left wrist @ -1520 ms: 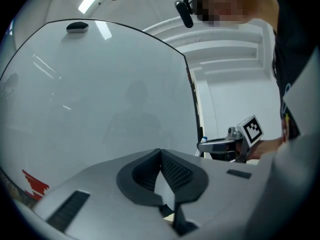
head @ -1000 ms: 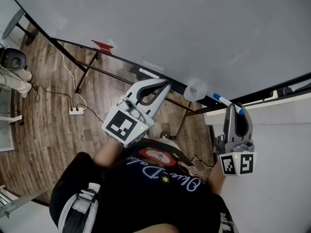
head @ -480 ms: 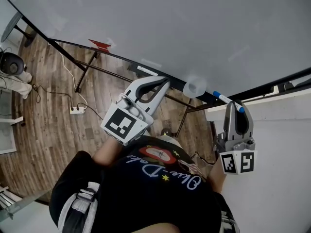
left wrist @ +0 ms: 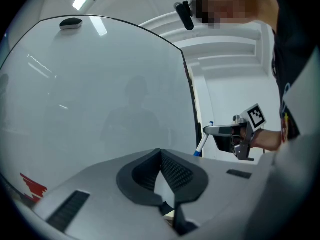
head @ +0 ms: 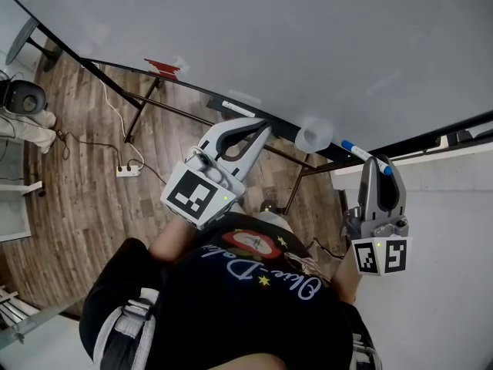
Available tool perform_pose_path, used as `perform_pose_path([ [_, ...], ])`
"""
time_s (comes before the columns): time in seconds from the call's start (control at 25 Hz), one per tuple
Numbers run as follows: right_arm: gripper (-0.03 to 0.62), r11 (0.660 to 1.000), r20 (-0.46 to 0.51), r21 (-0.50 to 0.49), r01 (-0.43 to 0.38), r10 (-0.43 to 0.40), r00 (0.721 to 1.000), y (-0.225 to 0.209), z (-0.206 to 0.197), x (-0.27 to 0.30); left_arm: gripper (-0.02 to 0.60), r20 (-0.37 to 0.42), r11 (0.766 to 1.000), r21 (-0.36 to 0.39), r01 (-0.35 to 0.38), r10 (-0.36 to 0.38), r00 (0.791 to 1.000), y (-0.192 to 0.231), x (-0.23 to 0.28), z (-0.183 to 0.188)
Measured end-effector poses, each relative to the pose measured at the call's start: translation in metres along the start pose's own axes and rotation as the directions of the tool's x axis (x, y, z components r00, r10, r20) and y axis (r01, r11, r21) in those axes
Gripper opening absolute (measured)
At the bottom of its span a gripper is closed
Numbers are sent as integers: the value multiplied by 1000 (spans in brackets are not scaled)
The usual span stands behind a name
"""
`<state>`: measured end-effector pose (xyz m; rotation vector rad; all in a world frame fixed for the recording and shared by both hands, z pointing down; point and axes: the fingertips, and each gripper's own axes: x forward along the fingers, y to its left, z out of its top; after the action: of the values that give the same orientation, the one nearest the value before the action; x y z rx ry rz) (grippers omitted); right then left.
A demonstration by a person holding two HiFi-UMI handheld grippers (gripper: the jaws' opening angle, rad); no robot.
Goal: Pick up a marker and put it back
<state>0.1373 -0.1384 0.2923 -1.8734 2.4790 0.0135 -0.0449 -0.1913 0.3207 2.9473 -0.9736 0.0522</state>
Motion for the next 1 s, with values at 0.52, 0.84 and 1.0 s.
perform_pose_path([
  [0.52, 74, 999, -11, 4, -36, 36, 999, 2, -5, 12, 3, -14, 1000, -3, -25, 25, 1000, 5, 0, -4],
  [0.84, 74, 998, -15, 6, -64, 65, 998, 4, -9, 21, 3, -11, 999, 0, -38, 38, 999, 7, 1, -4],
  [1.0, 74, 997, -20, 15, -77, 77, 997, 3, -14, 27, 3, -14, 999, 6, -42, 42, 999, 8, 2, -4],
])
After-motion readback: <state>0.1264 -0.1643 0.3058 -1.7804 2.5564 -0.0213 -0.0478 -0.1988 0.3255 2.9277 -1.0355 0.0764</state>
